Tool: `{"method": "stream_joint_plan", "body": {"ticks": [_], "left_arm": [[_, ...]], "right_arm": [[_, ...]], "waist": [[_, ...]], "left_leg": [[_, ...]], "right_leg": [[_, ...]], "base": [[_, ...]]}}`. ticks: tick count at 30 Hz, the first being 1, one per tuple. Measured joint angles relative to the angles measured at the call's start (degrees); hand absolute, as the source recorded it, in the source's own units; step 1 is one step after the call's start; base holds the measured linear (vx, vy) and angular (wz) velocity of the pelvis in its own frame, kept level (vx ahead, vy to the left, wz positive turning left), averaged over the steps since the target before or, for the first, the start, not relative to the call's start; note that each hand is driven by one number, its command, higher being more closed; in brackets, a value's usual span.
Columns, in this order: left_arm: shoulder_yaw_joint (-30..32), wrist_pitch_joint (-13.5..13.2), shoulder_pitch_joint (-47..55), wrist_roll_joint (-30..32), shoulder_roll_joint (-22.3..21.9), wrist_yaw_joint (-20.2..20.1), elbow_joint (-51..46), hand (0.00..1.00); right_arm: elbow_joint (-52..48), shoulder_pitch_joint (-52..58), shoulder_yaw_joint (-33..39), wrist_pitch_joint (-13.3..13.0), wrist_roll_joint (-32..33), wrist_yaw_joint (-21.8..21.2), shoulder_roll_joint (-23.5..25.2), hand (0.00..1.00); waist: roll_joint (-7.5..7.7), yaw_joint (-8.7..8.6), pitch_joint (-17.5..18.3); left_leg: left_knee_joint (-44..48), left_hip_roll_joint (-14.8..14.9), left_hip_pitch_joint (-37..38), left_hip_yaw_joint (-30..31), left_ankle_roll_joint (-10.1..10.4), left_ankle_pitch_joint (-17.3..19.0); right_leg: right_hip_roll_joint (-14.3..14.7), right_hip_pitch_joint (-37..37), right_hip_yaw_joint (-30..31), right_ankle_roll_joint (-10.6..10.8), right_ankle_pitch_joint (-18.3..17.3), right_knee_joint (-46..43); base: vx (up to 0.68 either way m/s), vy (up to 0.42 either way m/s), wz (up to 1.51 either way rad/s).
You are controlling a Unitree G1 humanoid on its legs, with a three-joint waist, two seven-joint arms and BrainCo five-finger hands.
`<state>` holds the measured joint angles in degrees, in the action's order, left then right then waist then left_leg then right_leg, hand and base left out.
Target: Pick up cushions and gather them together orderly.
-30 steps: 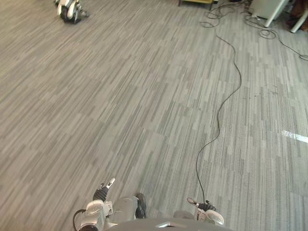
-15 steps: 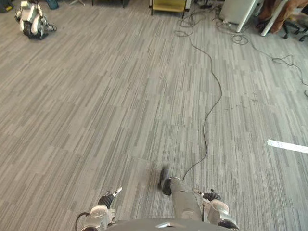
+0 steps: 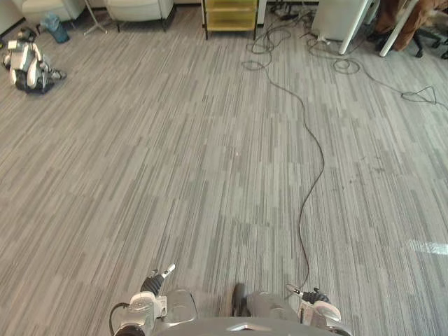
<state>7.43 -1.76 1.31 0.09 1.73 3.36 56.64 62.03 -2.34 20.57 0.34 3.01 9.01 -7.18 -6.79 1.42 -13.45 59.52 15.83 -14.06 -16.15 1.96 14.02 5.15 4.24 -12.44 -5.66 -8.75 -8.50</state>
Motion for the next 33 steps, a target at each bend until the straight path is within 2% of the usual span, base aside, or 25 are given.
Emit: {"method": "stream_joint_plan", "body": {"ticks": [1, 2, 4, 6, 7, 9, 10, 11, 12, 13, 14, 15, 17, 19, 21, 22, 23, 26, 27, 28, 29, 30, 31, 32, 33], "left_arm": [[0.4, -0.4, 0.0, 0.0, 0.0, 0.0, -0.5, 0.00], [0.5, -0.6, 0.0, 0.0, 0.0, 0.0, -0.7, 0.00], [0.8, -1.0, 0.0, 0.0, -0.1, 0.0, -1.4, 0.00], [0.8, -1.1, 0.5, 0.0, 0.1, 0.1, -1.3, 0.00], [1.1, -1.0, 0.4, -0.2, 1.4, 0.1, -0.3, 0.00], [1.1, -1.0, 1.0, -0.5, 2.6, 0.1, 0.3, 0.00], [1.5, -0.6, 1.4, -0.5, 3.5, 0.0, 0.4, 0.00], [1.5, -0.5, 1.6, -0.5, 4.1, 0.0, 1.3, 0.00], [1.4, -0.5, 1.6, -0.5, 4.3, 0.0, 1.8, 0.00], [1.3, 0.0, 1.6, -0.5, 4.9, 0.0, 3.3, 0.00], [1.2, 0.2, 1.6, -0.5, 5.0, 0.0, 3.4, 0.00], [0.8, 0.5, 1.6, -0.5, 5.0, 0.0, 3.4, 0.00], [-0.7, 0.6, 1.9, -0.5, 4.9, 0.1, 2.9, 0.00], [-1.1, 0.6, 2.0, -0.5, 4.8, 0.1, 2.9, 0.00], [-1.2, 0.6, 1.4, -0.5, 4.7, 0.1, 2.9, 0.00], [-1.3, 0.6, 1.0, -0.5, 4.3, 0.1, 2.8, 0.00], [-1.3, 0.6, 0.7, -0.5, 3.8, 0.1, 2.8, 0.00], [-1.3, 0.5, 0.4, -0.5, 3.8, 0.1, 2.8, 0.00], [-1.3, 0.5, 0.6, -0.5, 3.8, 0.1, 2.8, 0.00], [-1.2, 0.5, 0.8, -0.4, 3.6, 0.1, 3.2, 0.00], [-1.2, 0.5, 1.0, -0.2, 3.5, 0.0, 3.4, 0.00], [-1.2, 0.5, 0.9, 0.1, 2.5, 0.0, 3.8, 0.00], [-1.2, 0.5, 0.9, 0.1, 1.7, 0.0, 3.8, 0.00], [-1.1, 0.5, 0.6, 0.2, 0.8, 0.0, 4.3, 0.00], [0.0, 0.5, 0.2, 0.2, 0.3, -0.2, 4.6, 0.00]], "right_arm": [[0.1, -0.4, 0.5, -0.1, 0.0, 0.0, 0.5, 0.00], [0.1, -0.5, 0.5, -0.1, 0.0, 0.0, 0.8, 0.00], [0.1, -0.5, 0.6, -0.1, 0.0, 0.1, 1.0, 0.00], [0.1, -0.6, 0.4, -0.1, 0.0, 0.3, 0.9, 0.00], [0.4, -0.1, 0.4, -0.1, 0.0, 0.3, 2.2, 0.00], [1.5, 0.1, 0.4, -0.1, -0.1, 0.3, 3.5, 0.00], [1.8, 0.2, 0.5, -0.1, -0.6, 0.2, 4.3, 0.00], [2.2, 0.2, 0.6, -0.1, -1.2, 0.0, 4.6, 0.00], [2.2, 0.2, 0.6, -0.1, -1.2, 0.0, 4.6, 0.00], [1.9, 0.3, 1.0, -0.1, -1.2, -0.2, 4.6, 0.00], [1.9, 0.3, 1.0, -0.1, -1.2, -0.2, 4.6, 0.00], [1.9, 0.6, 1.0, -0.1, -1.2, -0.2, 4.5, 0.00], [1.1, 0.7, 1.0, -0.4, -1.2, -0.4, 4.2, 0.00], [-0.7, 0.6, 1.0, -0.7, -1.1, -0.5, 4.2, 0.00], [-0.8, 0.0, 1.3, -0.7, -1.1, -0.9, 4.1, 0.00], [-0.8, -0.2, 2.0, -0.7, -1.1, -0.9, 3.9, 0.00], [-0.8, -0.2, 2.2, -0.7, -1.1, -0.9, 3.7, 0.00], [-0.4, 0.3, 2.6, -0.5, -1.1, -0.9, 3.6, 0.00], [-0.4, 0.6, 2.8, -0.4, -1.1, -0.9, 3.5, 0.00], [-0.4, 1.5, 2.9, -0.2, -1.1, -0.9, 3.2, 0.00], [-0.4, 1.6, 2.9, -0.1, -1.2, -0.9, 3.1, 0.00], [-0.3, 2.1, 3.3, -0.1, -1.2, -1.0, 2.4, 0.00], [-0.3, 2.2, 3.7, -0.2, -1.2, -1.0, 2.0, 0.00], [-0.4, 2.3, 5.1, -0.2, -1.2, -1.0, 1.4, 0.00], [-0.4, 2.4, 5.2, -0.1, -1.2, -0.9, 1.2, 0.00]], "waist": [[0.21, 0.67, -0.1], [0.44, 0.80, -0.2], [1.04, 1.67, -0.4], [0.02, 2.68, 0.1], [1.56, 3.34, 0.3], [4.71, 3.27, 1.5], [6.71, 3.45, 2.3], [7.87, 3.46, 2.5], [8.06, 3.49, 2.4], [8.77, 3.07, 2.5], [8.90, 2.92, 2.5], [8.82, 2.71, 2.4], [7.93, 1.81, 2.2], [7.11, 0.77, 1.9], [7.21, -0.14, 1.9], [7.04, -0.28, 1.9], [6.81, -0.56, 1.6], [7.76, -1.29, 1.1], [7.77, -1.64, 1.1], [7.52, -2.14, 1.0], [7.23, -2.15, 1.2], [5.17, -1.97, 1.8], [3.92, -2.24, 1.8], [2.03, -2.50, 2.0], [1.20, -2.74, 1.8]], "left_leg": [[-11.5, -2.4, -2.9, -1.1, 0.2, 1.0], [-17.4, -3.9, -3.6, -1.0, 0.3, 0.8], [-44.6, -10.6, -4.5, 2.0, 2.3, -7.2], [-51.6, -10.2, -7.0, 3.7, 3.5, -9.6], [-48.0, -10.9, -7.7, 3.4, 0.8, -16.4], [-46.5, -13.6, -8.1, 3.7, -2.8, -18.6], [-43.7, -15.1, -8.6, 3.7, -5.5, -17.8], [-38.7, -15.5, -9.1, 3.2, -6.8, -13.2], [-37.3, -15.6, -8.7, 3.3, -6.9, -11.3], [-35.5, -16.9, -5.7, 3.3, -6.9, -7.1], [-35.6, -17.4, -4.6, 3.4, -6.9, -6.5], [-36.2, -18.5, -0.8, 3.7, -7.0, -4.5], [-41.5, -20.9, 8.9, 5.2, -8.0, -2.4], [-44.6, -21.2, 14.6, 6.8, -8.6, -2.1], [-46.6, -21.2, 18.9, 8.9, -8.4, -1.4], [-48.8, -20.9, 22.0, 11.0, -7.7, -1.0], [-50.9, -20.0, 24.5, 12.9, -7.0, -0.6], [-53.6, -19.3, 29.1, 15.7, -4.2, 1.8], [-53.8, -18.8, 30.7, 16.7, -3.9, 3.3], [-53.5, -17.7, 33.1, 18.7, -3.1, 6.1], [-53.2, -16.7, 33.7, 19.2, -2.5, 6.9], [-50.2, -14.5, 32.9, 19.4, -1.6, 7.4], [-46.1, -13.0, 31.6, 19.4, -1.3, 7.3], [-39.2, -11.1, 29.2, 19.2, 0.3, 6.4], [-25.8, -9.1, 24.1, 18.7, 4.3, 1.3]], "right_leg": [[-1.0, 3.1, 1.7, 1.3, 0.3, 2.5], [-1.7, 4.4, 2.4, 1.8, 0.1, 3.4], [-5.0, 8.8, 4.3, 4.3, -1.7, 6.3], [-4.9, 11.0, 5.8, 5.9, -3.5, 8.3], [-6.6, 14.1, 6.2, 6.2, -5.6, 8.8], [-8.9, 13.8, 5.6, 6.0, -5.7, 6.9], [-10.6, 12.6, 5.6, 6.1, -5.7, 2.6], [-12.1, 9.3, 5.9, 8.0, -5.9, -7.3], [-12.8, 7.2, 6.1, 10.1, -5.3, -13.0], [-14.7, -0.6, 8.8, 17.6, -1.3, -33.4], [-15.1, -2.2, 9.0, 18.7, -0.7, -38.2], [-16.7, -6.6, 7.8, 18.7, -0.5, -48.4], [-19.5, -12.5, 1.2, 11.6, -3.8, -55.5], [-18.5, -16.2, -2.9, 9.9, -7.5, -51.4], [-17.3, -19.7, -5.6, 9.2, -9.0, -42.6], [-15.2, -21.9, -5.6, 8.5, -7.9, -31.7], [-13.3, -22.8, -5.4, 8.8, -3.4, -19.3], [-12.2, -23.0, -2.9, 9.8, 7.0, 1.5], [-12.5, -23.3, -1.9, 9.6, 8.0, 2.4], [-12.1, -23.4, -0.9, 8.8, 12.1, 0.9], [-11.5, -23.4, -0.9, 8.4, 13.8, -0.5], [-10.1, -24.6, -1.1, 7.0, 15.6, -4.5], [-9.2, -24.6, -1.7, 5.8, 15.4, -6.7], [-7.7, -23.6, -3.1, 3.8, 12.6, -8.2], [-6.3, -20.6, -4.4, 3.1, 10.0, -8.2]], "base": [[0.37, 0.107, -0.59], [0.58, 0.218, -0.58], [0.51, 0.223, -0.39], [0.59, 0.331, -0.46], [0.67, 0.371, -0.32], [0.50, 0.228, -0.04], [0.77, 0.323, 0.01], [0.77, 0.325, 0.02], [0.73, 0.316, 0.04], [0.47, 0.214, 0.07], [0.56, 0.255, 0.15], [0.55, 0.232, 0.14], [0.59, 0.218, 0.18], [0.50, 0.102, 0.49], [0.52, 0.025, 0.70], [0.57, -0.030, 0.83], [0.68, -0.077, 0.88], [0.56, -0.154, 0.71], [0.72, -0.281, 0.76], [0.64, -0.246, 0.55], [0.68, -0.248, 0.51], [0.67, -0.269, 0.35], [0.79, -0.337, 0.38], [0.74, -0.344, 0.33], [0.61, -0.272, 0.20]]}}
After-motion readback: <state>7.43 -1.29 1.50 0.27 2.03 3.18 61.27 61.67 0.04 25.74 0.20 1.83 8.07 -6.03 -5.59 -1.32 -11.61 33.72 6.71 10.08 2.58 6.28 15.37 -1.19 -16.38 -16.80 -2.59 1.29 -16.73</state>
